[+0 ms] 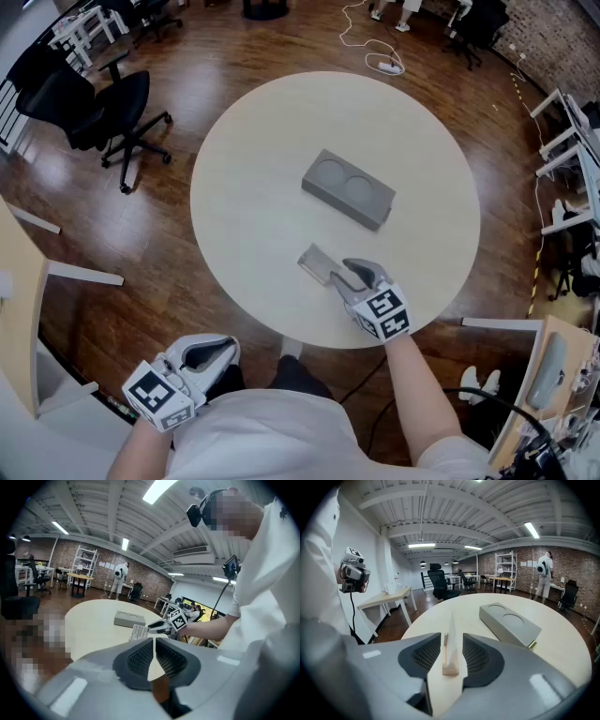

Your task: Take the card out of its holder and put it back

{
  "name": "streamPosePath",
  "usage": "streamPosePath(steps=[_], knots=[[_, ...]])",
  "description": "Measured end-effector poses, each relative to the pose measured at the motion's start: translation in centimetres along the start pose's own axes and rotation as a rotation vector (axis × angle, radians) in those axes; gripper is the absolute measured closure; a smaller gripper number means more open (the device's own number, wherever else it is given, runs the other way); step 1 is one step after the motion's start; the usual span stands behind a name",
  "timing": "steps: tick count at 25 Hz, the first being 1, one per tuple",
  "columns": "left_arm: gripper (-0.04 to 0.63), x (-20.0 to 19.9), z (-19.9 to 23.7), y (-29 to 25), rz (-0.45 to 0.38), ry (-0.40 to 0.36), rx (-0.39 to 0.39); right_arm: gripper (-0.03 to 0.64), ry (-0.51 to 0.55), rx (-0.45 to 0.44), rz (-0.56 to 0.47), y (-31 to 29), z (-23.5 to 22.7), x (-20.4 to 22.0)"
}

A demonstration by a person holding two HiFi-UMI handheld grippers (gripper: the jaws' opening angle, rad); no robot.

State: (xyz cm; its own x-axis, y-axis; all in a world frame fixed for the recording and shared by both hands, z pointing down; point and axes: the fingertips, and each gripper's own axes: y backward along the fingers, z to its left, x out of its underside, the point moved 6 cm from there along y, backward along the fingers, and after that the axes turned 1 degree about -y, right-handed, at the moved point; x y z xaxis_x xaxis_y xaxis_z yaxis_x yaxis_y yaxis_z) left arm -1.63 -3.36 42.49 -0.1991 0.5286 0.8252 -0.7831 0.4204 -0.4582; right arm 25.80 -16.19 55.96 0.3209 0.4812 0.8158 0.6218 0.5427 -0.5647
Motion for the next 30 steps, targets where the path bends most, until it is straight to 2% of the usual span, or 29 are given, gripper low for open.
streamPosePath(steps=[6, 9, 11, 15, 23, 30], knots=[[0.574, 0.7, -0.9, -0.8, 0.009, 0.043, -0.051, 0.482, -0.003, -0.072, 0.028, -2.2, -2.0, 0.0], [0.574, 0.9, -0.8, -0.7, 0.007, 0.049, -0.065, 0.529, -0.006, -0.073, 0.031, -2.7, -1.9, -0.2], [0.574, 0.9, -0.7, -0.5, 0.002, 0.049, -0.066, 0.586, -0.006, -0.078, 0.029, -2.7, -1.9, -0.1], [0.574, 1.0, -0.3, 0.5, -0.017, 0.048, -0.068, 0.595, -0.009, -0.092, 0.030, -2.5, -1.7, 0.0], [0.574, 1.9, 1.2, 3.5, -0.052, 0.049, -0.084, 0.595, -0.003, -0.060, 0.024, -0.9, -1.5, -2.0], [0.574, 2.5, 2.6, 6.3, -0.106, 0.017, -0.074, 0.595, 0.074, 0.024, -0.002, 1.9, 0.1, -6.0]])
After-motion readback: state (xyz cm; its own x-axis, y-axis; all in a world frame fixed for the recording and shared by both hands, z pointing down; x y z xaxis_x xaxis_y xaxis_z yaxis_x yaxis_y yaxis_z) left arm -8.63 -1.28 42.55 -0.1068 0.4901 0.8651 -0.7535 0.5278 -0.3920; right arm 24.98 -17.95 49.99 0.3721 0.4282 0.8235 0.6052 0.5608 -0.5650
